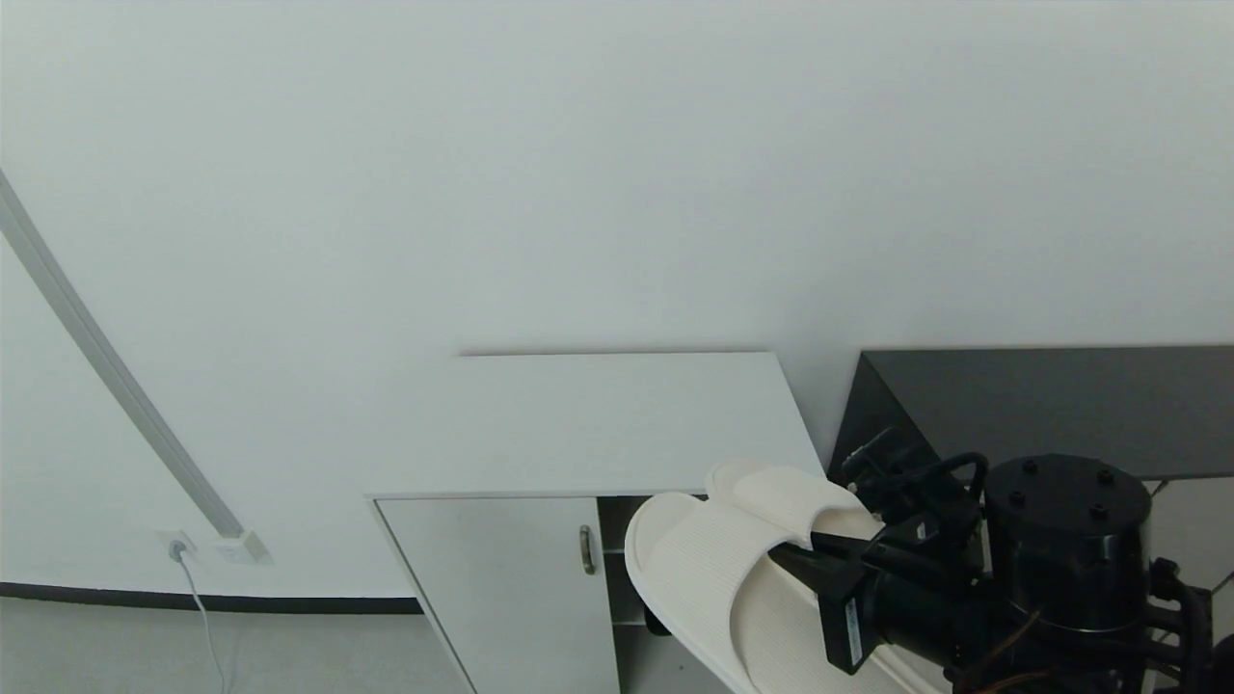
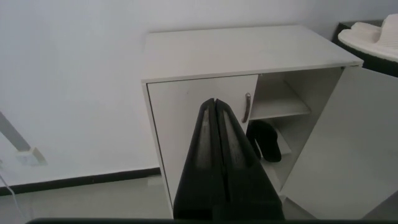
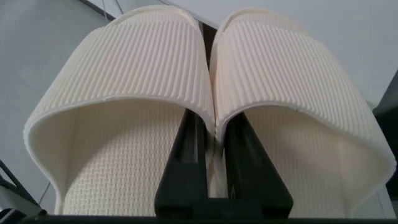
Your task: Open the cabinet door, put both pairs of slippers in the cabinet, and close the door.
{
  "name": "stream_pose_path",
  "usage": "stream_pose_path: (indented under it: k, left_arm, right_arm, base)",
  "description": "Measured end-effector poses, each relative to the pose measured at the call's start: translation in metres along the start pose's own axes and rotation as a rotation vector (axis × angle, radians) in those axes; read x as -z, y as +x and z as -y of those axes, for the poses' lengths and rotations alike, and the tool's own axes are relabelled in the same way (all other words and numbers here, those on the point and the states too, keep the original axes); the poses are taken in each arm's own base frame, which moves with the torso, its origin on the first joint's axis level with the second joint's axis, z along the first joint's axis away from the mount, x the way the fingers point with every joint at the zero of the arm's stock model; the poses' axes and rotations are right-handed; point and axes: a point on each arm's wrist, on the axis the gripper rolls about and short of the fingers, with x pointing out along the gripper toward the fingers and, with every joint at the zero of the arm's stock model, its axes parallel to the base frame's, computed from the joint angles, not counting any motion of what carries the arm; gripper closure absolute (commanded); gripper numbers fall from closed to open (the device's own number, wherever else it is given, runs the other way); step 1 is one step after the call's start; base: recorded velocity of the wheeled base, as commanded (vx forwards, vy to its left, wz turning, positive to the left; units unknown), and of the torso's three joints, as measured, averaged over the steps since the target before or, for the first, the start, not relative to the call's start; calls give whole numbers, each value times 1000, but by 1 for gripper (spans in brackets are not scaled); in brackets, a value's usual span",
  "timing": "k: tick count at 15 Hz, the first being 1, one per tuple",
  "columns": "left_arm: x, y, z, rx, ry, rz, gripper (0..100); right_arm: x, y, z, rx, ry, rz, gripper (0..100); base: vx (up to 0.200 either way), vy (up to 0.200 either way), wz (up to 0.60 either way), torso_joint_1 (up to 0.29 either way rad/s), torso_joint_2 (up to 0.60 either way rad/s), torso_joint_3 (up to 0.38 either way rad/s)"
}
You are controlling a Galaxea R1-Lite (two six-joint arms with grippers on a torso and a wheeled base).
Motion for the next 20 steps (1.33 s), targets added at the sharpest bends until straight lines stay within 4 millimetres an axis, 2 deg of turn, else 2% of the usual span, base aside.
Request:
stream_pose_path:
  k: [12,20]
  left_arm:
    - [0,0,0,0,-1,0,100]
    - [0,0,0,-1,-1,0,100]
  right_arm:
    - [3,1,-2,-7,-2,-14,100]
    - [6,2,-3,-9,-5,-25,100]
  base:
    - [0,0,0,0,0,0]
    - [0,0,0,-147,331,174]
